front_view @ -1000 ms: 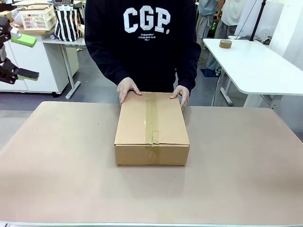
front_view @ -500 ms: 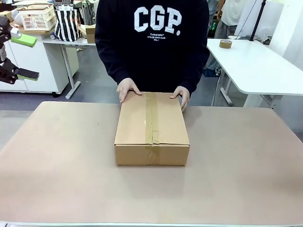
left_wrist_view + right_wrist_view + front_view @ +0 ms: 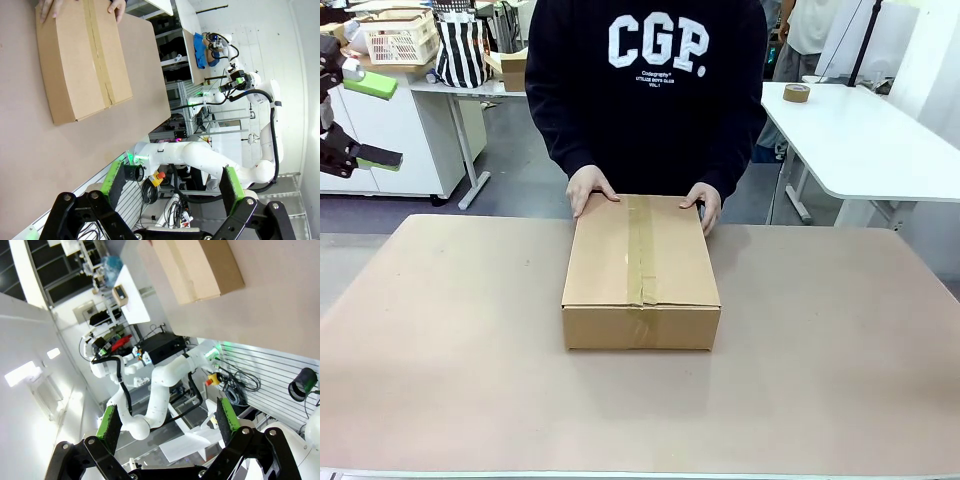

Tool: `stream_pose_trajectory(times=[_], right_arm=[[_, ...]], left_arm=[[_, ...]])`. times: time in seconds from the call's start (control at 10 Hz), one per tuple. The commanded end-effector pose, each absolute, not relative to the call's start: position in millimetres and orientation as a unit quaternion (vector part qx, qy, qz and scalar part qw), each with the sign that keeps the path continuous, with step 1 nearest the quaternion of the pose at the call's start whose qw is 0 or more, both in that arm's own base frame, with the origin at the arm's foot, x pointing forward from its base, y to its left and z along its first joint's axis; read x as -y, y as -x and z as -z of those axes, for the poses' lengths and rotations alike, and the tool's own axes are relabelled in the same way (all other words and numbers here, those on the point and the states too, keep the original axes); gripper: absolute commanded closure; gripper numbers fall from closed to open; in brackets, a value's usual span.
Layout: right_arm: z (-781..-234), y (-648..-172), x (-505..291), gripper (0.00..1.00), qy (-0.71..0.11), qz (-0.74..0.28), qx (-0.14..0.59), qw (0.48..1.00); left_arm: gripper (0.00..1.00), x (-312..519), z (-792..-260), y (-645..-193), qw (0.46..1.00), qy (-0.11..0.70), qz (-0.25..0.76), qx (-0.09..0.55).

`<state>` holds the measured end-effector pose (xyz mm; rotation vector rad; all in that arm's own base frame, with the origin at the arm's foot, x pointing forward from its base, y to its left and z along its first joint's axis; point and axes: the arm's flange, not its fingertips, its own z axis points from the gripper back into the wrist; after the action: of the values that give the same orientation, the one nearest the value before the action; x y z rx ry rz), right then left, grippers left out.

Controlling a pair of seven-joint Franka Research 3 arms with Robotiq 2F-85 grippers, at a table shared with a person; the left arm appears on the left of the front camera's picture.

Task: Pack the gift set into the box.
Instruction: Press and hold the closed box until the human finishes sealing it.

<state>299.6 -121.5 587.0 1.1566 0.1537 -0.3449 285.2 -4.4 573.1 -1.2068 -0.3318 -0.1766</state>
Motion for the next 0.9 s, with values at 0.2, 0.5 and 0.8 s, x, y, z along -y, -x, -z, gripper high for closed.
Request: stream_pose_trajectory(times=[0.2, 0.5, 0.8], right_arm=[[-588, -318, 95, 0.0, -0.524, 0.113, -0.011, 0.844], [-572, -362, -25, 0.0, -0.517, -0.107, 0.075, 0.846], [-534, -369, -129, 0.0, -0.46, -0.252, 0.223, 0.822]], left_arm=[[0.0, 18, -572, -299, 0.817, 0.519, 0.129, 0.214], [0.0, 72, -559, -340, 0.78, 0.483, 0.25, 0.309], [0.0, 144, -529, -367, 0.736, 0.442, 0.297, 0.417]])
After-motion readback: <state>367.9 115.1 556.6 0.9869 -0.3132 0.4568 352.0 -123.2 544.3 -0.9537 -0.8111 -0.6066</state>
